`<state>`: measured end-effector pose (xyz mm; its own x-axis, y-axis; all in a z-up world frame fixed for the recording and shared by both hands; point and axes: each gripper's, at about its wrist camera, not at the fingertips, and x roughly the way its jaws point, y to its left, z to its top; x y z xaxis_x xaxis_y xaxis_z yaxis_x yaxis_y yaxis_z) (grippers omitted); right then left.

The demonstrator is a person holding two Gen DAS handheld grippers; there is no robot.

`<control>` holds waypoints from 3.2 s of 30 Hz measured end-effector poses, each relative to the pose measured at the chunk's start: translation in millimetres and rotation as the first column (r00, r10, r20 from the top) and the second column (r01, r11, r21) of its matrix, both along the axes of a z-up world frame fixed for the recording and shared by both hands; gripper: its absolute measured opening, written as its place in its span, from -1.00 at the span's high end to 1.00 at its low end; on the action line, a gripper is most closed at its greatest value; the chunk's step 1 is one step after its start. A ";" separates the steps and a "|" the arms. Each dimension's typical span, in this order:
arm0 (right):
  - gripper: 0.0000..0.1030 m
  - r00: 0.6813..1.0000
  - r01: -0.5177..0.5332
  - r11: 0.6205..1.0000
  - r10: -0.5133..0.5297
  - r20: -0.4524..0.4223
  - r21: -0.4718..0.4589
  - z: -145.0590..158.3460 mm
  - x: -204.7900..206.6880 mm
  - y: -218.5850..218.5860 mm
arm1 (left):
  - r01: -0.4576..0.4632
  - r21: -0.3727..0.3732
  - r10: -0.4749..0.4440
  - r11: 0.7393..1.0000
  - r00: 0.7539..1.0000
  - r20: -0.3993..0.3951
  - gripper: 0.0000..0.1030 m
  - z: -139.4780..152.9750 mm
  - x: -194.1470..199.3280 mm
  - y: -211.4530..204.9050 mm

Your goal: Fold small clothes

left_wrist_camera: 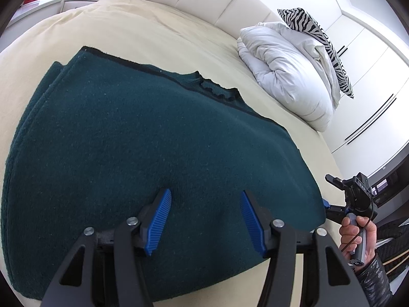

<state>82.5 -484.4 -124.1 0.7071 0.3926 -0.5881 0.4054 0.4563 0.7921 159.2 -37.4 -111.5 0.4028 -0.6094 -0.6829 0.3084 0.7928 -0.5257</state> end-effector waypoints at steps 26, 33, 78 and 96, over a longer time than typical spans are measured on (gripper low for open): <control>0.64 0.990 -0.107 0.993 0.102 -0.093 -0.043 -7.2 33.1 52.1 | 0.001 -0.049 -0.004 0.999 0.999 -0.050 -0.13 -2.2 4.3 5.0; 0.69 0.987 -0.095 0.979 0.070 -0.142 -0.180 6.3 36.1 64.5 | -0.005 -0.084 0.000 0.996 0.998 -0.067 -0.14 -1.6 6.8 7.8; 0.15 0.691 -0.490 0.482 0.723 0.014 -0.727 119.5 44.5 350.7 | -0.051 -0.351 -0.068 0.935 0.946 -0.317 0.76 -4.1 81.3 34.5; 0.11 0.744 -0.516 0.451 0.658 -0.120 -0.728 60.3 108.4 369.6 | -0.138 -0.321 0.045 0.937 0.959 -0.281 0.77 21.7 104.3 142.1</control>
<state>190.8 -114.8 -63.8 0.5731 0.2876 -0.7674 -0.2705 0.9503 0.1541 263.5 104.7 -89.9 0.3010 -0.7896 -0.5347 0.0554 0.5742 -0.8168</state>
